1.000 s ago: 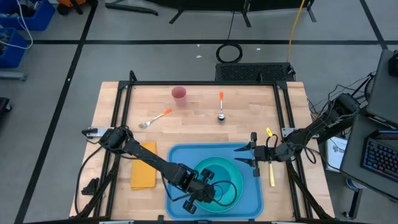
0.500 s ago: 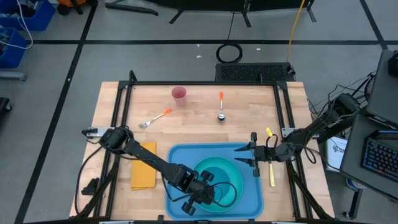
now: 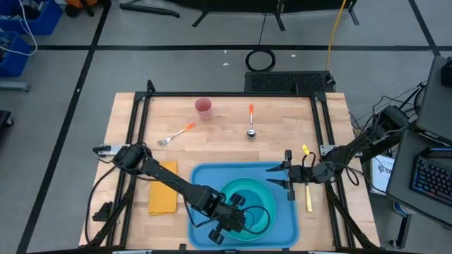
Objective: Set up tray
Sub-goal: Put the blue bowl on top of the light blue serving tray
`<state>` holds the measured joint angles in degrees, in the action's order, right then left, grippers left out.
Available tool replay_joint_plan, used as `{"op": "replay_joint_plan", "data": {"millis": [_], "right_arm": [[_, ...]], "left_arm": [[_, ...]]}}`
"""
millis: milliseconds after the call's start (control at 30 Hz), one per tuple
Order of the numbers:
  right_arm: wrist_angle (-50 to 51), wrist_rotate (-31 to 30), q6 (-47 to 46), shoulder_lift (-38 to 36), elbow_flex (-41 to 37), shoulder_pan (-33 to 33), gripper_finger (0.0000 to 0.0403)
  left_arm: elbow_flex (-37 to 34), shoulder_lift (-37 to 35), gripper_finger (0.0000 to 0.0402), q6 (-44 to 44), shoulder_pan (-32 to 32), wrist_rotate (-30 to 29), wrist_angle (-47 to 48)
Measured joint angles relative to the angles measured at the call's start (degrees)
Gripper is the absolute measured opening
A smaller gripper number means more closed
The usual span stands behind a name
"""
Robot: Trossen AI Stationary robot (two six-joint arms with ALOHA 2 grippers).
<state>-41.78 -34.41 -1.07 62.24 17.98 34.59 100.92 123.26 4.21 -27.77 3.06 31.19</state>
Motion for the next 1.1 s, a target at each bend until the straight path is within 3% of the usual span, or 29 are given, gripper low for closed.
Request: {"op": "replay_joint_plan", "data": {"millis": [167,400,633,867,1100], "right_arm": [[0.0,0.0,0.0,0.0,0.0,0.0,0.0141],[0.0,0.0,0.0,0.0,0.0,0.0,0.0141],[0.0,0.0,0.0,0.0,0.0,0.0,0.0141],[0.1,0.0,0.0,0.0,0.0,0.0,0.0141],[0.3,0.0,0.0,0.0,0.0,0.0,0.0141]], "left_arm": [[0.0,0.0,0.0011,0.1,0.1,-0.1,0.0],[0.0,0.0,0.0075,0.0,0.1,-0.1,-1.4],[0.0,0.0,0.0107,-0.1,0.2,-0.1,-1.4],[0.0,0.0,0.0119,-0.2,0.5,-0.3,-1.4],[0.0,-0.1,0.0120,0.0,0.5,-5.7,-0.9]]}}
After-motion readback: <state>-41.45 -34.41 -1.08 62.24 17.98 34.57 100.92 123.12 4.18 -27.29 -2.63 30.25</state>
